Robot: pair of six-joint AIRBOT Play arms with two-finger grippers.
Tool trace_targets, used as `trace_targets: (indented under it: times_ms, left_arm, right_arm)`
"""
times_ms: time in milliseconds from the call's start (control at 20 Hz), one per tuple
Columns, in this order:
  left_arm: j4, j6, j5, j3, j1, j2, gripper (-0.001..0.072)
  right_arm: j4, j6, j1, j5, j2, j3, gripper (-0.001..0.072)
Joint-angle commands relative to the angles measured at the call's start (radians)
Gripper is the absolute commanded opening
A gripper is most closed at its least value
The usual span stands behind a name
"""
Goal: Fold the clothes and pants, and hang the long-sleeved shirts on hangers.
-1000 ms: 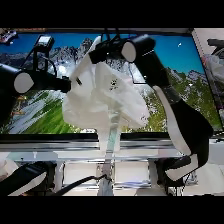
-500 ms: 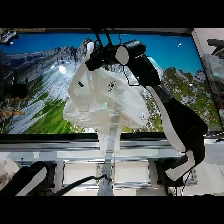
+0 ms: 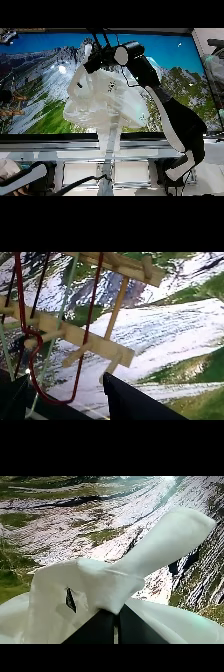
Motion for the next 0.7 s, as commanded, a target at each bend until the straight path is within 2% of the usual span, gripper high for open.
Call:
trace_targets:
  times_ms: [0, 200, 250, 300, 650]
  left_arm:
    - [0.058, 0.017, 0.074, 0.045, 0.025, -0.111, 0.046]
    - [0.093, -0.008, 0.086, 0.111, 0.053, -0.177, 0.046]
    - [0.092, -0.009, 0.09, 0.117, 0.062, -0.186, 0.0429]
    - [0.093, -0.008, 0.09, 0.119, 0.069, -0.194, 0.0341]
    - [0.107, -0.009, 0.143, 0.12, 0.094, -0.225, 0.034]
  right_arm:
    - [0.008, -0.008, 0.002, 0.02, -0.001, 0.0, 0.0022]
    - [0.005, -0.011, 0.002, 0.026, -0.001, 0.0, 0.0022]
    - [0.005, -0.011, 0.002, 0.026, -0.001, 0.0, 0.0022]
    - [0.004, -0.011, 0.002, 0.026, -0.001, -0.001, 0.0022]
    - [0.002, -0.011, 0.002, 0.036, -0.001, -0.001, 0.0023]
